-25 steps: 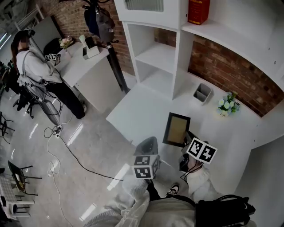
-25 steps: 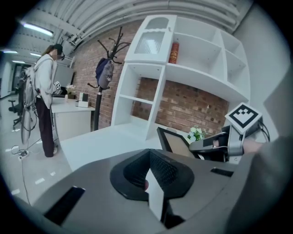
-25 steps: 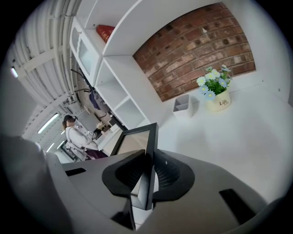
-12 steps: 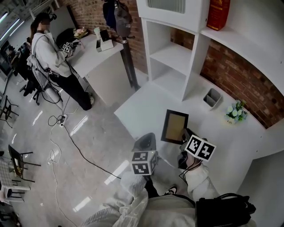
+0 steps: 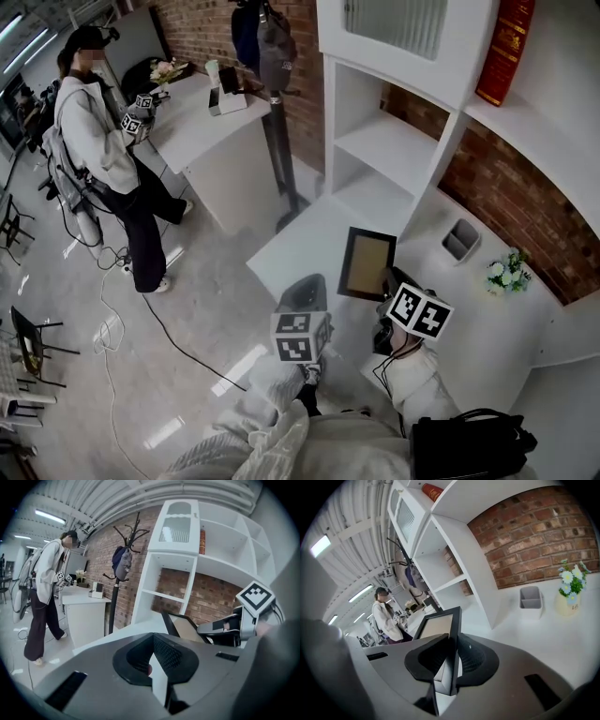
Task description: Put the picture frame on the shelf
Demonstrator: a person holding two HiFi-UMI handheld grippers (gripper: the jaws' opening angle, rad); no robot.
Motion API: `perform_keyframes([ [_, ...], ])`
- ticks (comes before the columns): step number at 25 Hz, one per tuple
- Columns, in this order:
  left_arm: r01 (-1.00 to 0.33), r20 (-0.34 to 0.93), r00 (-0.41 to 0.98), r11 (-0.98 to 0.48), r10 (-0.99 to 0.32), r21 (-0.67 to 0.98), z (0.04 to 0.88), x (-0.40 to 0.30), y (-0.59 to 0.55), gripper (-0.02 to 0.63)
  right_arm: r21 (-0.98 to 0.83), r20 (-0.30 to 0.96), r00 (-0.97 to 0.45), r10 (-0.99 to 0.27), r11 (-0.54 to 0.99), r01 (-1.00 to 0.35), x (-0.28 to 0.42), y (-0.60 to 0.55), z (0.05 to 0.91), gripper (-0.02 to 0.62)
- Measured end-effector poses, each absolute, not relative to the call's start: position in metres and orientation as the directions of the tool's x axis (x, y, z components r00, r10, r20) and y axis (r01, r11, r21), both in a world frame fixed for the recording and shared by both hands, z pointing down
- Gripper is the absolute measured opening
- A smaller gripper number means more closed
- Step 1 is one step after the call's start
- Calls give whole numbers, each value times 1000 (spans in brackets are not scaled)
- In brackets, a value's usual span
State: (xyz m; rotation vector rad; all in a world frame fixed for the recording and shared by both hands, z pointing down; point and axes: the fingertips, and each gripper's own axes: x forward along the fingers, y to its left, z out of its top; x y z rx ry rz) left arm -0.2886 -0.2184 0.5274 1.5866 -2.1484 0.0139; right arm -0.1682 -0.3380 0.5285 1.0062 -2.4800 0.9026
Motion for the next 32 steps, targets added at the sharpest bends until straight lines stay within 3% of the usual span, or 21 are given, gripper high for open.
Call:
perform_keyframes([
  [19, -959, 285, -112, 178, -952, 219, 471, -402, -335, 9, -416, 361, -647, -672, 504, -757, -270, -444, 444, 74],
  [32, -970, 257, -53, 111, -965, 216, 438, -428, -416, 9, -373, 372, -579, -725, 454, -809, -300, -511, 415, 74],
])
